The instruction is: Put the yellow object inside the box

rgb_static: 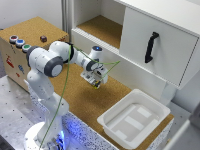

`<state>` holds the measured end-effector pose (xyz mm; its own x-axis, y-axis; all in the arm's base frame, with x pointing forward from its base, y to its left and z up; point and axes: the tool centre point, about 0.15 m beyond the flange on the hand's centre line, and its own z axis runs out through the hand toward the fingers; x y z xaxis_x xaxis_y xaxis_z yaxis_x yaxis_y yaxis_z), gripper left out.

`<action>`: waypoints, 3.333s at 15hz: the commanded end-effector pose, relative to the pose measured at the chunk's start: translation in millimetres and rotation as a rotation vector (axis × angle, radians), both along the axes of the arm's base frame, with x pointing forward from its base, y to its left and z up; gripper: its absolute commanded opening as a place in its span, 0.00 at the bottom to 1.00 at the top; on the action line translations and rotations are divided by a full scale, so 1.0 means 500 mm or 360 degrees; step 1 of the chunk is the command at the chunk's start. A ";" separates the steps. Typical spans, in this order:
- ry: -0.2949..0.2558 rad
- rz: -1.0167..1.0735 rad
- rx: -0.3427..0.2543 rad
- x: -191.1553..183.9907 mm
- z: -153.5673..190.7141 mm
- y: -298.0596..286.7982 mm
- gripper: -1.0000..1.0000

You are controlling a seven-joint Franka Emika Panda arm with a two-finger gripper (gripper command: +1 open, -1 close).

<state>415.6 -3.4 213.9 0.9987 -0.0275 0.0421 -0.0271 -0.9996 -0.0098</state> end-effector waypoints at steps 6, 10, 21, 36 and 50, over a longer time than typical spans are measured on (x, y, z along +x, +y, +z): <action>-0.0151 0.0010 -0.0052 0.037 0.084 -0.034 0.00; -0.0315 -0.0094 -0.0107 0.069 0.185 -0.146 0.00; -0.0320 -0.0641 -0.0122 -0.006 0.303 -0.658 0.00; 0.0089 0.0112 0.0033 -0.019 0.021 -0.791 0.00; -0.0266 0.0214 -0.0076 -0.038 0.273 -0.631 1.00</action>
